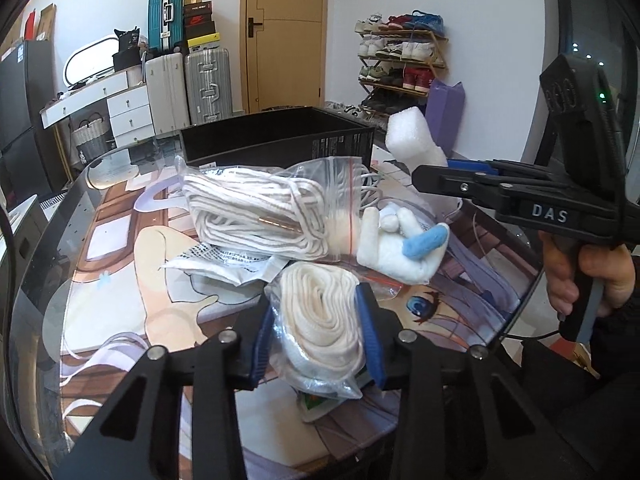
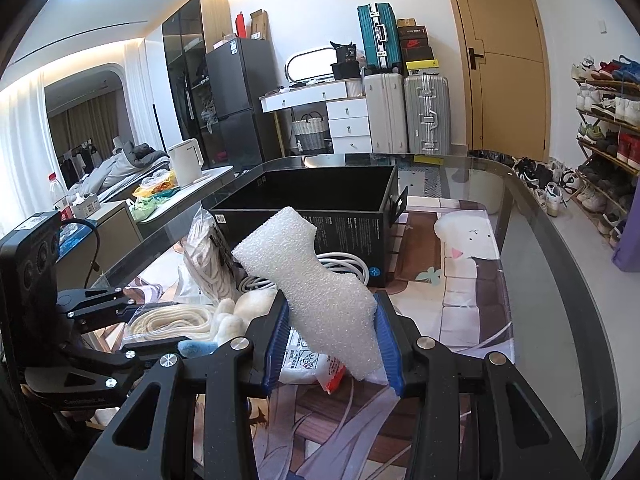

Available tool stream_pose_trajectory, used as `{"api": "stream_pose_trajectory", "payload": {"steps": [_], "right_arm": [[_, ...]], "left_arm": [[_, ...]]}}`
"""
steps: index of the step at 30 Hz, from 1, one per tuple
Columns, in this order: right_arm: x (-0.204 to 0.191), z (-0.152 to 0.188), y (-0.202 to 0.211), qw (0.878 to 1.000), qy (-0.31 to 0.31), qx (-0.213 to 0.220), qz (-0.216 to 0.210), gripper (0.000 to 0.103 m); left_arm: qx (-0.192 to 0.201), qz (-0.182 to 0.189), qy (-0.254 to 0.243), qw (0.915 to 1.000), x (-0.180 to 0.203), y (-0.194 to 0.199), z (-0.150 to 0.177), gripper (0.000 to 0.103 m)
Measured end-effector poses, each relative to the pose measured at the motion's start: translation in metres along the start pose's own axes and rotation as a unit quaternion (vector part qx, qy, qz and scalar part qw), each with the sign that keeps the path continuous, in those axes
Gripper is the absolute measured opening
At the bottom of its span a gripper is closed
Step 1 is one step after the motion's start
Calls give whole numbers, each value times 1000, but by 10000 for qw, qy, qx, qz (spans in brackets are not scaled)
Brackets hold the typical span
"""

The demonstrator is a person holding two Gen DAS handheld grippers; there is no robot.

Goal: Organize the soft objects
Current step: 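Grasp the bagged white rope with the left tool while the right tool lifts the foam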

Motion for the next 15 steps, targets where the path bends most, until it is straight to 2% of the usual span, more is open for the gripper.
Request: {"api": "stream_pose_trajectory", "payload": {"steps": [11, 15], "right_arm": [[-2, -3, 6, 9999, 46, 108, -16, 41], [-1, -2, 6, 10000, 45, 88, -5, 41]], "left_arm": [[296, -9, 50, 9995, -6, 25, -9, 34], [123, -7, 21, 9999, -9, 17, -3, 35]]}}
Point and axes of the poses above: each gripper's, at about its wrist camera, not at the fingertips, and y roughly against the way its jaws point, x to its right, z to its underside, the point moved 5 cm from there along -y, roughly the way its jaws point, and after that the axes turned 13 degrees about -y, right-handed, at the moved point
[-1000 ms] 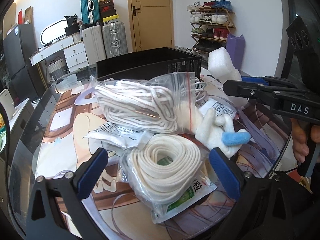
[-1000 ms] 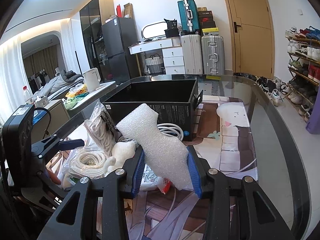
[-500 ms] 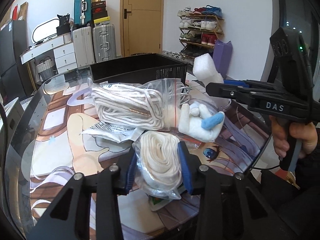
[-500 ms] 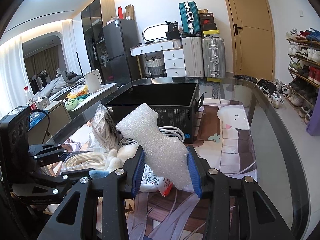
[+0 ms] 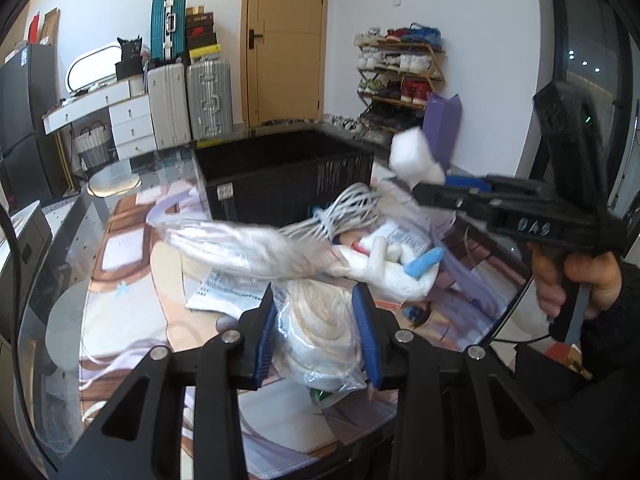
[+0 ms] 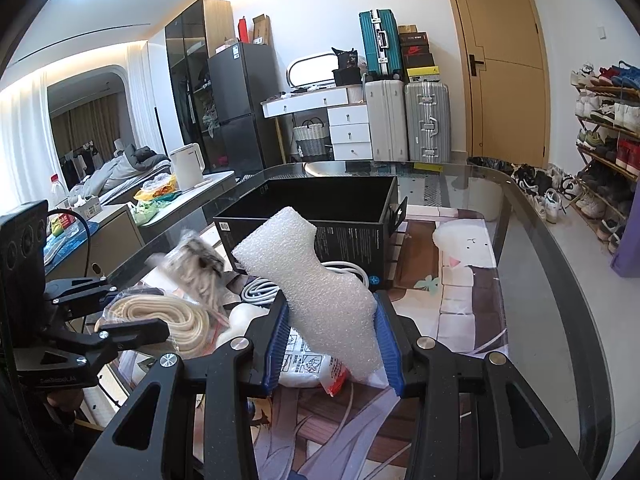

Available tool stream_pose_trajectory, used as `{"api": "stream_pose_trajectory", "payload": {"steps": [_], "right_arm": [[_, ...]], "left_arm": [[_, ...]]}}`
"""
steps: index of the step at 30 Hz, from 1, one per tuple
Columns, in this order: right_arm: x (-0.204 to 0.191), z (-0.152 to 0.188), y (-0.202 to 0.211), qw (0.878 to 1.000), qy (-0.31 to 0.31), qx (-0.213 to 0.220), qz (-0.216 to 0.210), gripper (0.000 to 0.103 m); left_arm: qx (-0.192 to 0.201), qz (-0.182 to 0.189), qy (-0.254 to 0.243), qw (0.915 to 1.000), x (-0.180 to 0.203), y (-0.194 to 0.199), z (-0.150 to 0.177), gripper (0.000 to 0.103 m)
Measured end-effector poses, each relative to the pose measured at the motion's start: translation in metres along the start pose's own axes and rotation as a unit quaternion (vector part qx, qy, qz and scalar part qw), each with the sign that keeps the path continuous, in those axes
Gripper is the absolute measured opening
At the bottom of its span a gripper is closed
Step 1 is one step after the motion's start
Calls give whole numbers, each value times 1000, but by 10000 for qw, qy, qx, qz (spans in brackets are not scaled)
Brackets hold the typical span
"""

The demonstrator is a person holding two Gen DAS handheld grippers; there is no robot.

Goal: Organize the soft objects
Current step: 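Grasp the bagged white rope with the left tool while the right tool lifts the foam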

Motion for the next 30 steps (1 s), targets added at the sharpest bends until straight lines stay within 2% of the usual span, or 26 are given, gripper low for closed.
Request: {"api": "stream_pose_trajectory", "payload": {"steps": [4, 6, 7, 13, 15, 17, 18, 27, 30], "right_arm": [[0, 0, 0, 10000, 2, 4, 10, 41], [0, 1, 0, 10000, 2, -4, 2, 41], [0, 1, 0, 10000, 9, -7, 5, 41], [0, 2, -1, 10000, 2, -35, -4, 41], [0, 2, -1, 10000, 1, -41, -10, 41], [0, 2, -1, 10000, -2, -27, -9, 41], [0, 2, -1, 10000, -11, -26, -14, 41], [-4, -4, 7, 9999, 35, 101, -44, 41], [-6, -8, 9, 9999, 32, 119, -79, 41]], "left_arm": [[-160, 135, -81, 9997, 3, -9, 7, 42], [-204, 122, -103, 9997, 5, -11, 7, 60], [-229, 98, -143, 9996, 7, -12, 8, 61], [-347, -75, -398, 9986, 16, -20, 13, 59], [-283, -151, -551, 9980, 19, -19, 12, 46], [-229, -100, -571, 9981, 20, -16, 10, 37], [-197, -40, -524, 9984, 19, -14, 9, 36], [269, 98, -163, 9995, 7, 13, -9, 35], [499, -31, -1, 9987, -1, 23, -20, 35]]}}
Point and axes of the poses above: each gripper's, at about its wrist camera, not at the fingertips, and y roughly against the way its jaws point, x to its right, z to its underside, the point moved 5 cm from there along -y, roughly the way its jaws point, and after that the axes turned 13 degrees about -y, right-handed, at the moved point
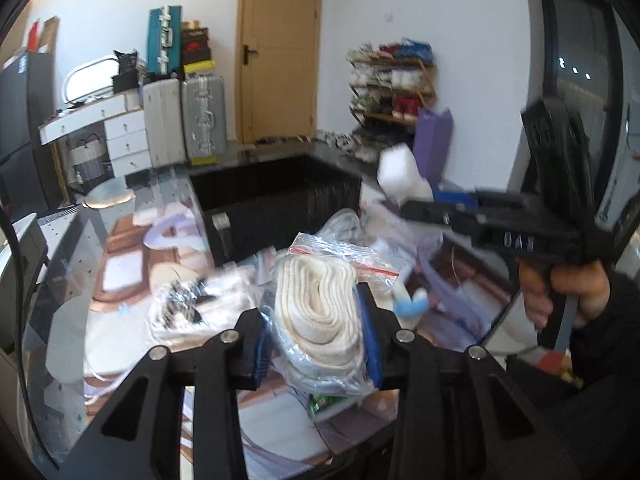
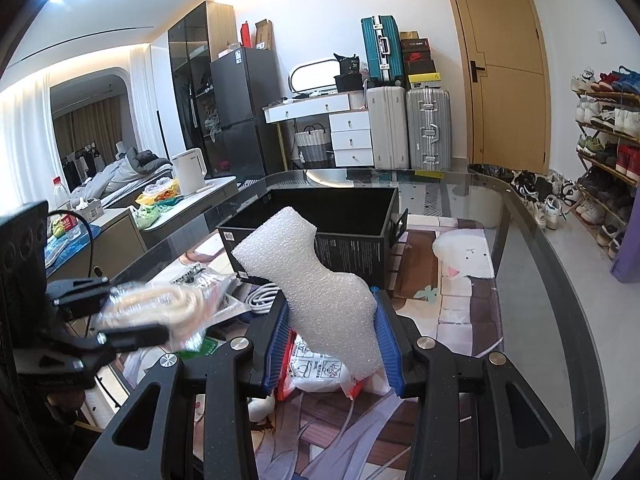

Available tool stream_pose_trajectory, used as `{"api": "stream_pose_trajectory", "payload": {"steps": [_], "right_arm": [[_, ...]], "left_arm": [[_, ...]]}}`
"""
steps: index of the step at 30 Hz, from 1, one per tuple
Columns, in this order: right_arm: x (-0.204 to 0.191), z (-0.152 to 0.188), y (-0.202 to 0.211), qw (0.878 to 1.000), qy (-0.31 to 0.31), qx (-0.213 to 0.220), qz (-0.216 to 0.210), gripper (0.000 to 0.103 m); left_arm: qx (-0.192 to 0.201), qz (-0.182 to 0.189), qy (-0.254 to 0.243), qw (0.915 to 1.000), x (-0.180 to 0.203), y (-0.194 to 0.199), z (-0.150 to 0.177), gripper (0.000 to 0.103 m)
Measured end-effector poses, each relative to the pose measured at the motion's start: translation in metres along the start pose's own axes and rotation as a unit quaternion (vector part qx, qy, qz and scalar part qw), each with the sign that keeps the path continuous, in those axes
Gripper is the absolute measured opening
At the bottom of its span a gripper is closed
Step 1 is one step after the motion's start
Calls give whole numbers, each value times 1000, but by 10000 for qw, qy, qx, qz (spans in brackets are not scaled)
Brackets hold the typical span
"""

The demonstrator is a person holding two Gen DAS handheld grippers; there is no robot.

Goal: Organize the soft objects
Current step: 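Grasp the bagged white rope with the left tool while the right tool lifts the foam, then carry the rope bag and foam piece over the black box with both tools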

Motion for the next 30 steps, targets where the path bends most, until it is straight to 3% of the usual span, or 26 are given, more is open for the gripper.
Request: {"api": "stream_pose_trajectory", "payload": {"steps": [14, 30], "right_arm": [[-9, -38, -4, 9999, -32, 56, -140, 41], [-21, -85, -37, 9996, -71, 55, -251, 41]], "left_arm": [[471, -549, 416, 9965, -45, -8, -45, 35], [604, -863, 486, 9932, -74, -48, -76, 35]]}}
Point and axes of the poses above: each gripper's, at about its wrist camera, not at the fingertips, and y roughly against the way its jaws point, x to its right, z to its underside, the point moved 5 cm from there along -y, roughly the way its jaws point, and after that the axes turned 13 degrees about -y, right-handed, at the moved point
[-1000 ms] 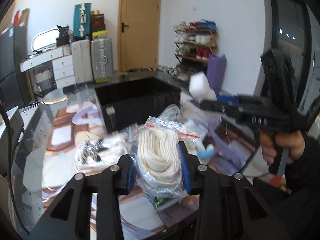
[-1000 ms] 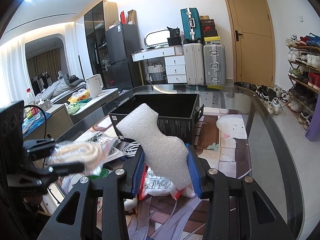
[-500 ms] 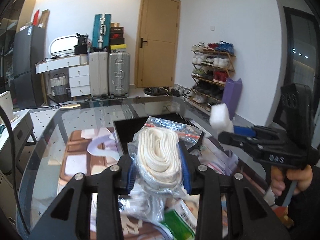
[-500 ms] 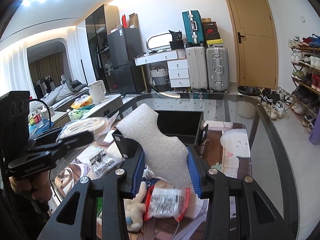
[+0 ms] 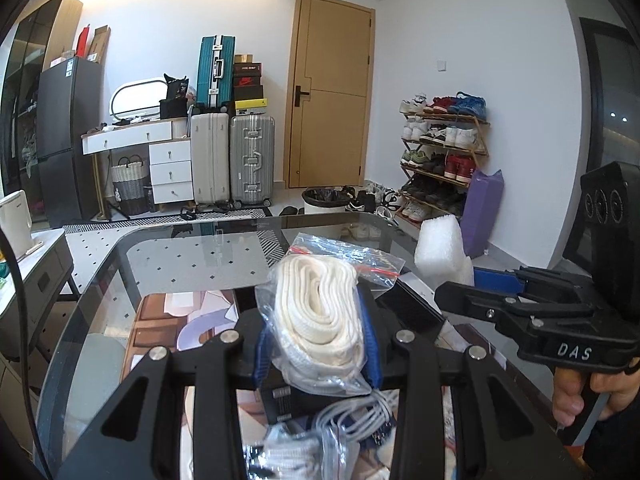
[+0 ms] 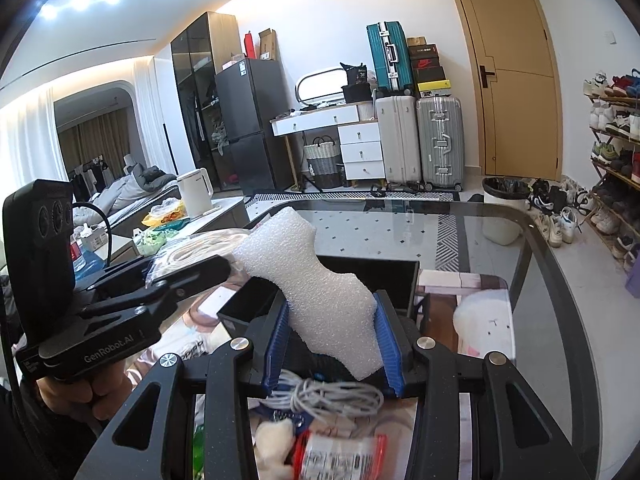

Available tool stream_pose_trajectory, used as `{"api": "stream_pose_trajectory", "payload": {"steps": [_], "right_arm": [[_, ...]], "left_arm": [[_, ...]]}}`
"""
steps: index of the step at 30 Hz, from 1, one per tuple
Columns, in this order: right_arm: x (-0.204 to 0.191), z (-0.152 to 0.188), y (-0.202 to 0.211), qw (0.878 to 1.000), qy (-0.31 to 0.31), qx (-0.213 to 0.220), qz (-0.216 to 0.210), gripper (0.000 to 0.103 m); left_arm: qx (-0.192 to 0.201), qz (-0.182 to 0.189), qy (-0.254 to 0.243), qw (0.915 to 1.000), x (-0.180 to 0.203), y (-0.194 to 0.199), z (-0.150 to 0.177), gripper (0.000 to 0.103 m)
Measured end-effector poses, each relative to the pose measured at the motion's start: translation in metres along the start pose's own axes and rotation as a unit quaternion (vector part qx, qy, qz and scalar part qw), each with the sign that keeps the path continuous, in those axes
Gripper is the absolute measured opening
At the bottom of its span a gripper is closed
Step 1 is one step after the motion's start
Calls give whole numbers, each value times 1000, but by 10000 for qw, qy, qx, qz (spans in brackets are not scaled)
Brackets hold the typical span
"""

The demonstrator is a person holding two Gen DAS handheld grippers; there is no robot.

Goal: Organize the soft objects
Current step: 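Carry the rope bag and foam piece over the black box with both tools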

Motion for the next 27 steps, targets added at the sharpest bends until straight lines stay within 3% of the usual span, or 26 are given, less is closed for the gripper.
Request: {"api": "stream_pose_trajectory", "payload": {"steps": [13, 27], "right_arm": [[6, -11, -40, 9998, -66, -182, 107, 41], [24, 0, -77, 9985, -22, -499, 206, 41]], "left_arm": [[-170, -191, 273, 9993, -14, -33, 6, 35], [-498, -44, 213, 9985, -11, -67, 12, 36]]}}
Point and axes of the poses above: each gripper's, at about its wrist camera, not at the fingertips, and y roughly against the way its jaws point, x to its right, z to its underside, the point moved 5 cm from there along -y, roughly the way its jaws point, and after that the axes turned 13 degrees about -y, right-handed, at the moved point
